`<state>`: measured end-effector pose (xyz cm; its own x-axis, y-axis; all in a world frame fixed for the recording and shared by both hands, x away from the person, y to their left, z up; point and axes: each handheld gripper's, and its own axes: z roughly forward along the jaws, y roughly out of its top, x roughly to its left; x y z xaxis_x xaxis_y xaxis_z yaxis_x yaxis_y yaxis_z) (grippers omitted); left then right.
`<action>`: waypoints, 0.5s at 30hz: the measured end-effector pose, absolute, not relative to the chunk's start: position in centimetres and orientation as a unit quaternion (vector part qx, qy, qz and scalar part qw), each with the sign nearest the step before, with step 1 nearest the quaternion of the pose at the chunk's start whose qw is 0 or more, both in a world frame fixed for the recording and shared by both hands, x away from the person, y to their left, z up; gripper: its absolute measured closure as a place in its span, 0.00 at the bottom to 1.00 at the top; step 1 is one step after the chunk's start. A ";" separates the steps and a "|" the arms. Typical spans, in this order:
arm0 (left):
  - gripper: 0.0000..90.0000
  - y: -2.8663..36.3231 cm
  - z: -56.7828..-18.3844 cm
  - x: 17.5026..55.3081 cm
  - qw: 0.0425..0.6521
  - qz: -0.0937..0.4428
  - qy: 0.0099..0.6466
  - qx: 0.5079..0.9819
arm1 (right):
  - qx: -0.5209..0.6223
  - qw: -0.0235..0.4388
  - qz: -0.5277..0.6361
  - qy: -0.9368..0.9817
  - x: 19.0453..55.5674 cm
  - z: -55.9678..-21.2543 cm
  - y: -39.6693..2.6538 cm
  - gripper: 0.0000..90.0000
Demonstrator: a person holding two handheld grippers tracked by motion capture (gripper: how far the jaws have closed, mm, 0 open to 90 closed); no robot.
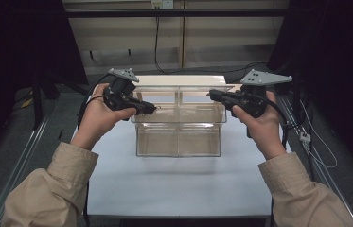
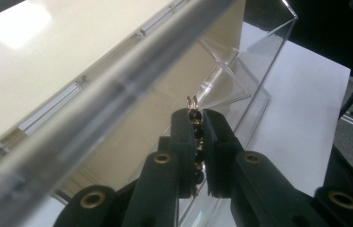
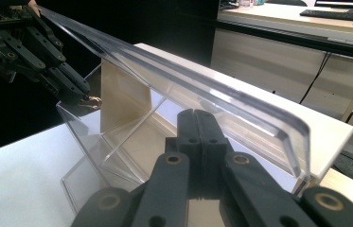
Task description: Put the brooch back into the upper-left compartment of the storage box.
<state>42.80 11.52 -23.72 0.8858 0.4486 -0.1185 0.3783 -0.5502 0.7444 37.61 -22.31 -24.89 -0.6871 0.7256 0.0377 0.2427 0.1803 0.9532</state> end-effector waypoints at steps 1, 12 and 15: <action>0.93 11.5 -23.7 42.8 0.411 0.043 0.234 0.880 | 0.329 0.220 0.549 0.736 37.6 -24.9 -22.3 1.00; 0.93 11.5 -23.9 43.0 0.413 0.046 0.239 0.877 | 0.329 0.219 0.549 0.736 37.6 -24.8 -22.4 1.00; 0.93 11.6 -24.0 43.1 0.414 0.046 0.241 0.877 | 0.329 0.220 0.549 0.736 37.6 -24.8 -22.5 1.00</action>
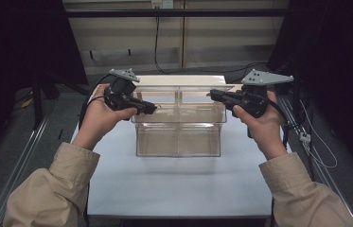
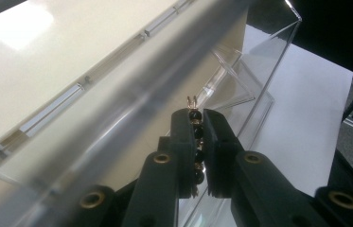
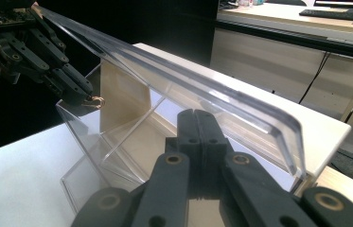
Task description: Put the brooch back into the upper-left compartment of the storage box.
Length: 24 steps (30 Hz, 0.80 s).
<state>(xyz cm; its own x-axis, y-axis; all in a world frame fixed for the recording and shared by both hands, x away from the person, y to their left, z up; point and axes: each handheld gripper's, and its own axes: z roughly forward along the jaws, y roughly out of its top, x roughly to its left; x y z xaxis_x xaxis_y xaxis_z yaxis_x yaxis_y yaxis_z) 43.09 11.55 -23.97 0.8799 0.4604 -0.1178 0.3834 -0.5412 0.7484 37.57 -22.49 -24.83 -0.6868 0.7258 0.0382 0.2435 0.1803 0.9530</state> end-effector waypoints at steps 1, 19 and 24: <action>0.93 11.6 -24.0 43.1 0.413 0.046 0.240 0.877 | 0.329 0.220 0.549 0.736 37.6 -24.8 -22.5 1.00; 0.86 12.0 -24.0 43.3 0.421 0.054 0.250 0.870 | 0.330 0.220 0.547 0.738 37.6 -24.9 -22.5 1.00; 0.79 12.3 -23.9 43.1 0.423 0.051 0.251 0.869 | 0.330 0.219 0.547 0.738 37.6 -25.0 -22.4 1.00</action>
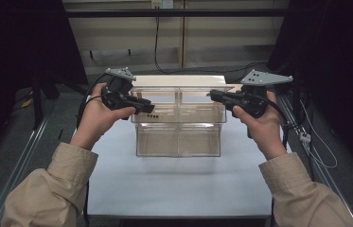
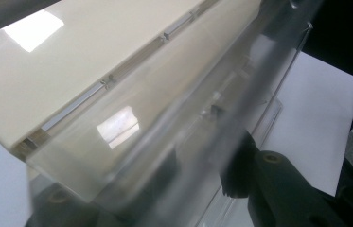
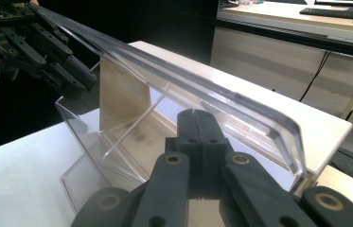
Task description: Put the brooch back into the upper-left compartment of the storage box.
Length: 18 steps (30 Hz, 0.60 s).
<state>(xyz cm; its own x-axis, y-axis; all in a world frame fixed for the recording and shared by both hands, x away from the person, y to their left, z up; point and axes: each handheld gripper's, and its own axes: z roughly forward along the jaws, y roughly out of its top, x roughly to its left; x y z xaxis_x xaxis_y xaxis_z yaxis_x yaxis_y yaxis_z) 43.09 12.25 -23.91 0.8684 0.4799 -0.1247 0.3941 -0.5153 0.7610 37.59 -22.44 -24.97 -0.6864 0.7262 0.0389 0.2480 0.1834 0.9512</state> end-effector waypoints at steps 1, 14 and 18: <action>0.78 12.3 -23.9 43.0 0.425 0.051 0.252 0.868 | 0.330 0.218 0.547 0.738 37.6 -25.0 -22.4 1.00; 0.57 12.9 -24.1 41.5 0.436 0.028 0.247 0.865 | 0.328 0.214 0.544 0.742 37.2 -25.4 -22.6 1.00; 0.52 13.1 -24.4 41.1 0.434 0.026 0.245 0.866 | 0.327 0.211 0.544 0.744 37.0 -25.5 -22.6 1.00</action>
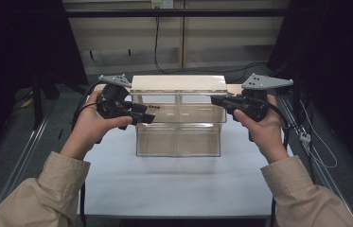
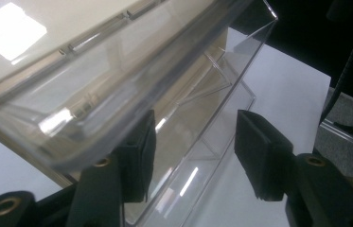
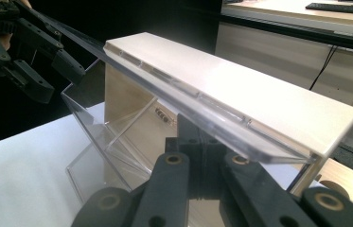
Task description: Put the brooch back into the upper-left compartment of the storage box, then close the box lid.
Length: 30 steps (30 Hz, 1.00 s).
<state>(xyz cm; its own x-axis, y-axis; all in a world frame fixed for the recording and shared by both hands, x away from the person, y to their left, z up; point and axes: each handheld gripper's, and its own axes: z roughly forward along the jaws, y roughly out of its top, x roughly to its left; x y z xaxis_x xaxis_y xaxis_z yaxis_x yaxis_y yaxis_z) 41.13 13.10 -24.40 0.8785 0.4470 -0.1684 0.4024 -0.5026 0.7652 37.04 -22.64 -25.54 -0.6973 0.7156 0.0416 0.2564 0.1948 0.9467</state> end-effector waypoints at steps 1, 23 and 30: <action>0.51 13.1 -24.5 41.0 0.432 0.024 0.246 0.867 | 0.327 0.210 0.544 0.744 37.0 -25.6 -22.6 1.00; 0.33 13.9 -25.6 39.3 0.440 0.009 0.228 0.869 | 0.327 0.202 0.548 0.743 36.4 -26.5 -22.7 1.00; 0.29 14.3 -26.1 38.8 0.441 0.011 0.226 0.868 | 0.324 0.198 0.548 0.745 36.2 -26.7 -22.7 1.00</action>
